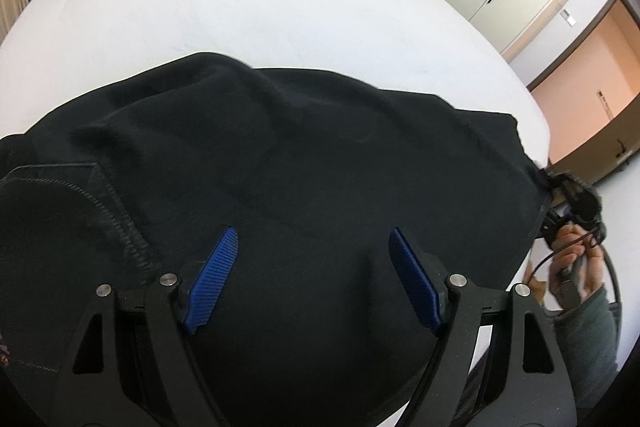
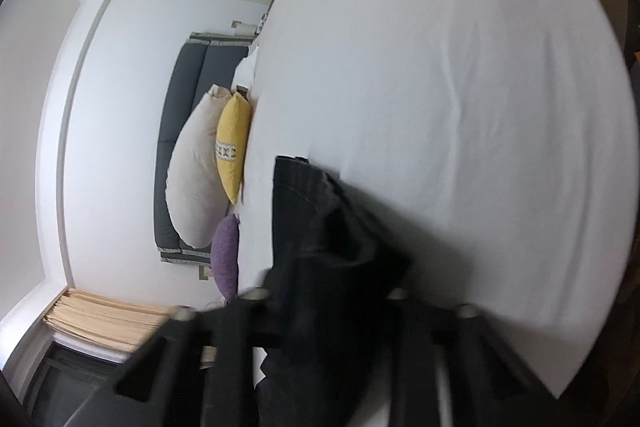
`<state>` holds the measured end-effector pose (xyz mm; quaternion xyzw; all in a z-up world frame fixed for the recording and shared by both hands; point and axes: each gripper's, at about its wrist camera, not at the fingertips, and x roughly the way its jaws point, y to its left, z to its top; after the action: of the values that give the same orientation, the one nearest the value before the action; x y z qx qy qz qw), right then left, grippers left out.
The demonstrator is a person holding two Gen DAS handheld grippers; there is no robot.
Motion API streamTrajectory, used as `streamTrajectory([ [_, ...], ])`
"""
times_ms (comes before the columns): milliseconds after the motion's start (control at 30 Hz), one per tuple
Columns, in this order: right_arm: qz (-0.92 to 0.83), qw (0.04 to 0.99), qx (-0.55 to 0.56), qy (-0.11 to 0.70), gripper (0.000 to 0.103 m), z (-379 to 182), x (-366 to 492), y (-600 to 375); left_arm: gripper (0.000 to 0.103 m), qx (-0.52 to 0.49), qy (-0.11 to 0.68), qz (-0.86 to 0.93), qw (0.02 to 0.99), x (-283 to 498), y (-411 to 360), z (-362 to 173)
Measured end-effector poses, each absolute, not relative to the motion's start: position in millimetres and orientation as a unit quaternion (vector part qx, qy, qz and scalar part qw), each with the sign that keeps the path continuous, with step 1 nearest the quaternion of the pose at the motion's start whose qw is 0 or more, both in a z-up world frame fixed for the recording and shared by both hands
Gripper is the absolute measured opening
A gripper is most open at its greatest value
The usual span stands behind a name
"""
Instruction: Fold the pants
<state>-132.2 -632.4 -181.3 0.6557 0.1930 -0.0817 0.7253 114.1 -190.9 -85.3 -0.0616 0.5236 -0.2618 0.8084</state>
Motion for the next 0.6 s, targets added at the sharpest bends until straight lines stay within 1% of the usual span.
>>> streamTrajectory([
  [100,-0.085,0.719,0.664,0.186,0.008,-185,-136,-632,0.077,-0.067,0.522,-0.274,0.805,119,-203,-82],
  [267,-0.105,0.74,0.634,0.199,0.006,-176,-136,-628,0.077,-0.054,0.536,-0.272,0.797,130,-222,-95],
  [400,-0.13,0.764,0.594,0.218,0.006,-154,-127,-620,0.077,-0.067,0.533,-0.275,0.798,133,-219,-101],
  [500,-0.141,0.808,0.522,0.232,0.006,-113,-114,-598,0.077,-0.083,0.531,-0.281,0.795,135,-215,-102],
  [600,-0.124,0.874,0.391,0.259,0.006,-59,-88,-542,0.077,-0.108,0.529,-0.284,0.792,137,-210,-103],
])
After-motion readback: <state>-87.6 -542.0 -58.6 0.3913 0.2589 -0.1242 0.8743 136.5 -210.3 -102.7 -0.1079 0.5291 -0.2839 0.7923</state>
